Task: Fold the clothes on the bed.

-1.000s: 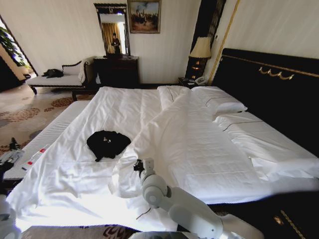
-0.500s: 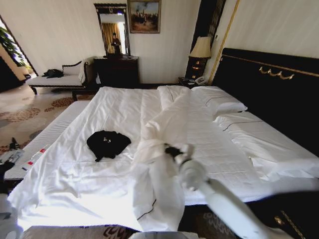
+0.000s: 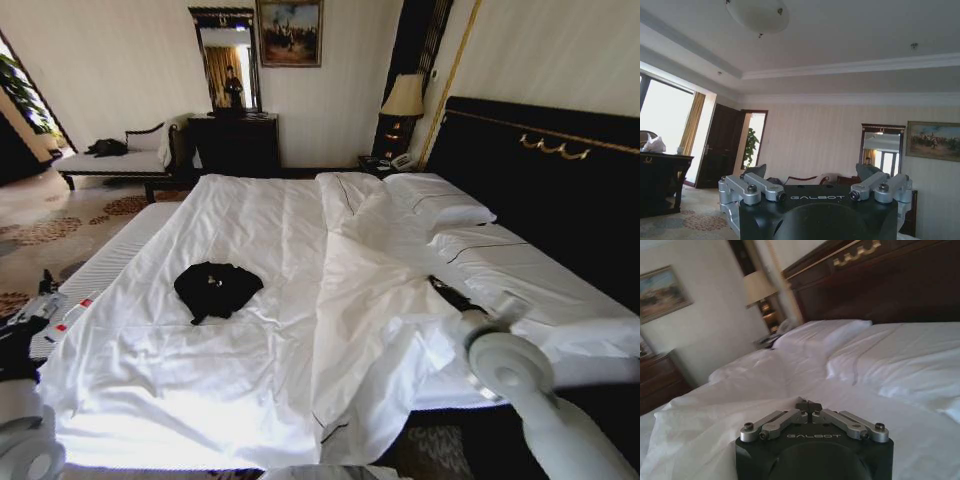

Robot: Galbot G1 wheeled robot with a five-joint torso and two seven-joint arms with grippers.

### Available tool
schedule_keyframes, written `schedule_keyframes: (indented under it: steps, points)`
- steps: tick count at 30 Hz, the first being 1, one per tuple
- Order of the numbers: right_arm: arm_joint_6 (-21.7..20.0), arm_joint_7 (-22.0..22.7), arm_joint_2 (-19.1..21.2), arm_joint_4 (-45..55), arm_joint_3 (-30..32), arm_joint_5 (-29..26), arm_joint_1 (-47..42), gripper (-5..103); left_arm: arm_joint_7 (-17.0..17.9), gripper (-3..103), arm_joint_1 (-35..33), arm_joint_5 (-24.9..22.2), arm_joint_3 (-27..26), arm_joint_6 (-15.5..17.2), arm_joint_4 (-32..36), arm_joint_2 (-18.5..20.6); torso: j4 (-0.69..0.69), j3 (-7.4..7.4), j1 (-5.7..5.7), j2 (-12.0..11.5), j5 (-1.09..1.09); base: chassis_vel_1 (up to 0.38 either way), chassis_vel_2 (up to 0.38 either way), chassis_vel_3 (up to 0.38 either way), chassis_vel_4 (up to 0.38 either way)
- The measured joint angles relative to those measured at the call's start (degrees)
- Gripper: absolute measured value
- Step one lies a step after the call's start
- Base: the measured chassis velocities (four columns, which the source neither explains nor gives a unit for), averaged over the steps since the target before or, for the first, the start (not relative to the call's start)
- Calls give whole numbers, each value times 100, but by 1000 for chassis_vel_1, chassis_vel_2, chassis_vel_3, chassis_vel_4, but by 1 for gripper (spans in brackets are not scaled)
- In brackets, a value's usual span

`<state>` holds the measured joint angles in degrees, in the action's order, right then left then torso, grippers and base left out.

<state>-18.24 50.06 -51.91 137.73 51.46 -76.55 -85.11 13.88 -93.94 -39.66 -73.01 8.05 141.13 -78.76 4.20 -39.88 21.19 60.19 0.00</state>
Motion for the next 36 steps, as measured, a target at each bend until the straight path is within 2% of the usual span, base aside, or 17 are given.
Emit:
schedule_keyframes:
  steps: [2,5,7,11,13,16,18,19,21,23,26,27,30,36]
  points:
    - [-4,38,-57,41,174,-60,-96,0,2,100,17,-6,20,0,2,4,0,0,0,0,1,0,0,0,0]
    - [-6,97,-392,46,941,-205,-645,0,5,100,102,13,222,2,-5,45,0,0,0,0,0,0,0,0,0]
    - [4,97,-443,4,1020,-185,-729,0,6,100,119,26,265,3,-15,57,0,0,0,0,0,0,0,0,0]
    - [102,116,-878,-380,1450,-138,-1202,0,6,100,267,70,534,4,-101,169,-2,0,0,0,0,0,0,0,0]
    - [108,121,-947,-431,1485,-142,-1263,0,6,100,293,69,563,4,-120,193,-1,-1,0,0,0,0,0,0,0]
    - [203,134,-1532,-720,1614,-140,-1585,0,7,100,452,24,698,4,-269,378,0,0,0,0,0,0,0,0,0]
    - [223,134,-1604,-751,1623,-138,-1606,0,7,100,470,16,710,4,-291,400,0,0,0,0,0,0,0,0,0]
    - [346,124,-1888,-922,1637,-112,-1652,0,8,100,546,-23,754,0,-398,522,0,0,0,0,0,0,0,0,0]
    - [533,36,-2150,-1169,1625,-44,-1646,0,12,100,616,-77,802,-19,-526,651,-1,0,0,0,-1,0,0,0,0]
    - [624,-30,-2237,-1295,1600,14,-1629,0,12,100,646,-99,827,-27,-576,706,-1,-1,0,0,-2,0,0,0,0]
    - [960,-305,-2483,-1906,1416,461,-1449,0,16,100,778,-165,935,-68,-786,925,-2,-1,0,0,-1,0,0,0,0]
    - [960,-305,-2483,-1906,1416,461,-1449,0,16,100,778,-165,935,-68,-786,925,-2,-1,0,0,-1,0,0,0,0]
    - [1253,-629,-2617,-2651,1318,962,-1241,0,20,100,946,-246,1048,-100,-1021,1174,-1,-1,1,0,0,0,0,0,0]
    - [1470,-879,-2702,-3188,1502,1170,-1129,0,20,100,1140,-419,1082,-143,-1329,1481,-3,-1,1,0,2,0,0,0,0]
